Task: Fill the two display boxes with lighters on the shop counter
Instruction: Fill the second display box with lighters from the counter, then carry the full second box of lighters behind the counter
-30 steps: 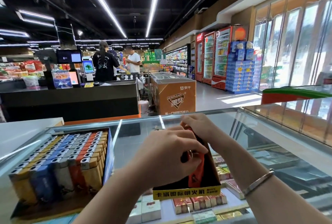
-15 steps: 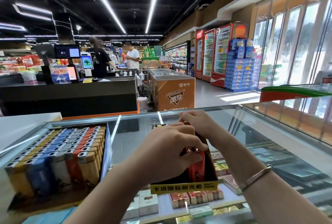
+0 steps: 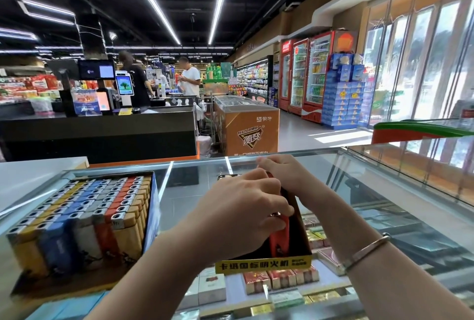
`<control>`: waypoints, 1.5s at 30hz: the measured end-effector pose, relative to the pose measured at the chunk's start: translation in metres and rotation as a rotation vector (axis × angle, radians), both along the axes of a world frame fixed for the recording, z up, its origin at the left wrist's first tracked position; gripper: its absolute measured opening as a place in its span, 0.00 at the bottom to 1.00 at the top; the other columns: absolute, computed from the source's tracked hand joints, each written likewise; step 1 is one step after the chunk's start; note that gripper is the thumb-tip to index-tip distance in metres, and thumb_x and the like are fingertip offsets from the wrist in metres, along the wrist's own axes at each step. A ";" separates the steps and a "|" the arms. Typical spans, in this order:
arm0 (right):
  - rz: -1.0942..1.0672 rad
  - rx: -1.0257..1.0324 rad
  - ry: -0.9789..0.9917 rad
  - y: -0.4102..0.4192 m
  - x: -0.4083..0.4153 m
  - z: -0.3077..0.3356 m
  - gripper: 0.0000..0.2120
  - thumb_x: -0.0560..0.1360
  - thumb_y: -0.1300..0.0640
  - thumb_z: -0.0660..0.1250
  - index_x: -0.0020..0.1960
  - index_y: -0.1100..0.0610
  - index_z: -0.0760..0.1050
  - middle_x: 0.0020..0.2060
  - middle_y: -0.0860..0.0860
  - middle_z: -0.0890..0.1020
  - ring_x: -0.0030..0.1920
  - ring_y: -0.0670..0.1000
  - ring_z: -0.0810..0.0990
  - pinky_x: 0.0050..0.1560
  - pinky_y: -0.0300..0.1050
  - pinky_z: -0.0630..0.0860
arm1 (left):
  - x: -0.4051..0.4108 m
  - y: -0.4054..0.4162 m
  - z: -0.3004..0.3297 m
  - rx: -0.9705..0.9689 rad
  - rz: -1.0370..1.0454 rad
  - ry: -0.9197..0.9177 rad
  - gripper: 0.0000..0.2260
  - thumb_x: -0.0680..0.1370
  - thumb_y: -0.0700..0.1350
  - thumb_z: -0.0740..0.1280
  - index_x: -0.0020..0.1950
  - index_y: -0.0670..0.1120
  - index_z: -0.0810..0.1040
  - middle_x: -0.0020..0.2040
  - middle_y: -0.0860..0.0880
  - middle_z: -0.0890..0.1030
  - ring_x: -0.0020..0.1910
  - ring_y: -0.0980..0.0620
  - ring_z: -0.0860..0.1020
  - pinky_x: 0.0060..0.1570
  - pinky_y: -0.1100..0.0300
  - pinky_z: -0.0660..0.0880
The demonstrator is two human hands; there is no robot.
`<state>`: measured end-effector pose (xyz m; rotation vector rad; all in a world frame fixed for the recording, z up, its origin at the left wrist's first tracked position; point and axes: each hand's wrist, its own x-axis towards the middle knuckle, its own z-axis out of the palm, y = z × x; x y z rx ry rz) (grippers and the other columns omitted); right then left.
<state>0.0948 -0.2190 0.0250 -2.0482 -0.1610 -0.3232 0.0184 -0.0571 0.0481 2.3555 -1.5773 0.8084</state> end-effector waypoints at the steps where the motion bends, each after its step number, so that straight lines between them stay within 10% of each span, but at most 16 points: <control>1: -0.007 -0.007 -0.003 0.000 0.001 0.000 0.19 0.78 0.48 0.60 0.36 0.58 0.78 0.31 0.50 0.79 0.34 0.47 0.76 0.42 0.47 0.74 | -0.001 -0.002 -0.001 0.016 -0.008 -0.013 0.08 0.71 0.49 0.67 0.48 0.53 0.83 0.41 0.56 0.78 0.42 0.60 0.65 0.33 0.71 0.61; 11: 0.003 -0.020 -0.016 -0.002 0.004 -0.002 0.18 0.78 0.50 0.60 0.35 0.56 0.77 0.31 0.51 0.78 0.33 0.49 0.75 0.42 0.47 0.73 | 0.020 0.001 -0.010 -0.153 -0.046 0.412 0.12 0.73 0.61 0.65 0.53 0.61 0.79 0.42 0.68 0.73 0.48 0.64 0.72 0.44 0.66 0.72; 19: -0.323 0.243 -0.176 -0.011 -0.013 -0.001 0.10 0.78 0.59 0.60 0.38 0.57 0.74 0.35 0.53 0.77 0.38 0.51 0.74 0.43 0.48 0.72 | 0.032 0.010 -0.010 -0.914 0.074 0.428 0.14 0.75 0.57 0.58 0.54 0.53 0.78 0.48 0.55 0.80 0.47 0.58 0.78 0.46 0.66 0.73; 24: -0.197 0.325 0.125 -0.020 -0.043 -0.013 0.08 0.78 0.58 0.59 0.47 0.61 0.73 0.38 0.54 0.76 0.39 0.51 0.75 0.40 0.44 0.72 | 0.028 0.016 -0.031 -0.831 0.306 0.534 0.16 0.77 0.51 0.62 0.65 0.52 0.69 0.64 0.52 0.72 0.61 0.56 0.71 0.57 0.60 0.70; 28: -0.042 0.307 0.270 -0.014 -0.066 -0.025 0.11 0.79 0.60 0.57 0.55 0.66 0.74 0.51 0.65 0.78 0.49 0.56 0.77 0.51 0.45 0.74 | 0.019 0.027 -0.048 -0.771 0.509 0.997 0.30 0.78 0.55 0.61 0.75 0.46 0.54 0.74 0.45 0.60 0.72 0.46 0.60 0.70 0.48 0.58; 34: 0.045 0.097 0.233 -0.006 -0.076 -0.031 0.11 0.76 0.66 0.60 0.58 0.62 0.73 0.52 0.58 0.81 0.52 0.54 0.80 0.54 0.47 0.76 | 0.008 0.019 -0.054 -0.609 0.358 1.326 0.19 0.75 0.39 0.66 0.65 0.45 0.67 0.52 0.45 0.79 0.48 0.52 0.80 0.35 0.67 0.75; 42: 0.139 -0.205 0.271 -0.028 -0.035 -0.023 0.13 0.76 0.64 0.63 0.60 0.61 0.73 0.54 0.56 0.80 0.51 0.49 0.78 0.50 0.40 0.73 | 0.054 -0.006 -0.051 -0.610 0.500 1.241 0.17 0.74 0.32 0.59 0.59 0.46 0.65 0.51 0.44 0.76 0.49 0.50 0.76 0.43 0.58 0.75; 45: 0.090 -0.198 0.269 -0.040 -0.006 -0.024 0.12 0.75 0.63 0.64 0.58 0.62 0.74 0.54 0.57 0.80 0.55 0.54 0.78 0.60 0.51 0.73 | 0.081 -0.024 -0.052 -0.640 0.554 1.163 0.14 0.75 0.33 0.58 0.57 0.47 0.63 0.48 0.45 0.73 0.45 0.53 0.73 0.36 0.61 0.71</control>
